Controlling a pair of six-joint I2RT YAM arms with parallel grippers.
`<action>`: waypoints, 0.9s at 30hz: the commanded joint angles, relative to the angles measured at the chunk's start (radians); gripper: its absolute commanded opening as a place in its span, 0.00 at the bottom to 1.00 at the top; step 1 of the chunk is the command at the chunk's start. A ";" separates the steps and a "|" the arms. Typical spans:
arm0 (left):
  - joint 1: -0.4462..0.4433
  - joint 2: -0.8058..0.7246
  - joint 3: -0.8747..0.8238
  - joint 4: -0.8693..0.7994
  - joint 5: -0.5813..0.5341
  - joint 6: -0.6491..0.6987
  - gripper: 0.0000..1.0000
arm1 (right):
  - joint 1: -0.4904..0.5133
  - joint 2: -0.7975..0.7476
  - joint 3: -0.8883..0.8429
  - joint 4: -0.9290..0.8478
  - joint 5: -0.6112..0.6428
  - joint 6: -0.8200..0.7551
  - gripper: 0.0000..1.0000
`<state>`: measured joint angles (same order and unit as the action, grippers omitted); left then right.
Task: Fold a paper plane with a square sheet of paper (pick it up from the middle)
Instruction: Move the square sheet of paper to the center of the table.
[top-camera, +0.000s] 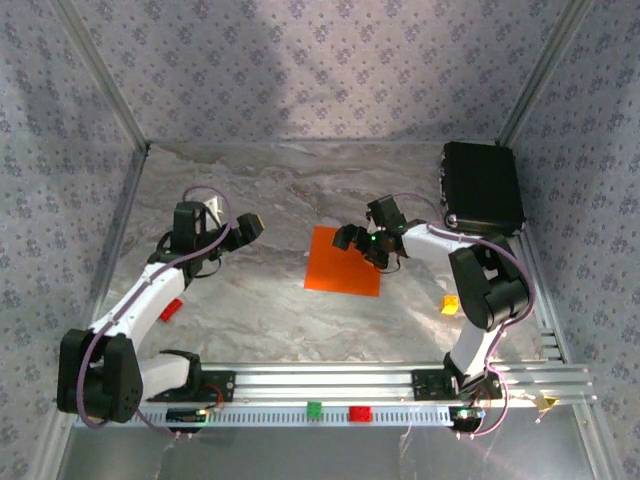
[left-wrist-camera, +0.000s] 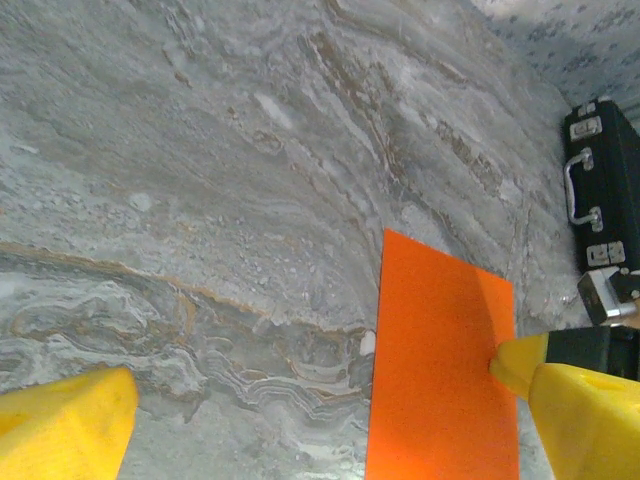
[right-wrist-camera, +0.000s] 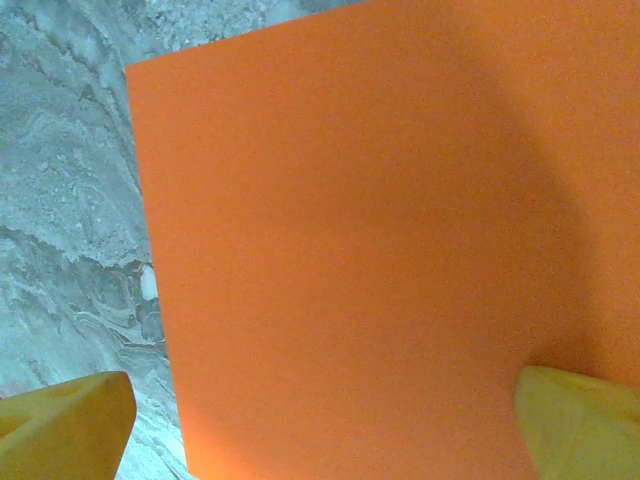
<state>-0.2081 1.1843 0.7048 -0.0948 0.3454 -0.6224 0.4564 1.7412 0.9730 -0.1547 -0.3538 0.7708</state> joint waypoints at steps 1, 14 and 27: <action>-0.025 0.024 0.006 0.027 0.027 0.001 0.99 | 0.029 0.026 -0.034 0.006 -0.018 0.068 0.99; -0.096 0.154 0.075 -0.037 -0.011 0.033 0.93 | 0.163 -0.025 -0.072 0.246 0.015 0.372 0.99; -0.400 0.470 0.430 -0.442 -0.233 0.116 0.86 | 0.064 -0.418 -0.124 -0.141 0.412 0.130 0.99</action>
<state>-0.5568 1.5864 1.0428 -0.3737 0.1947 -0.5480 0.5472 1.3731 0.8848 -0.1604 -0.0647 0.9855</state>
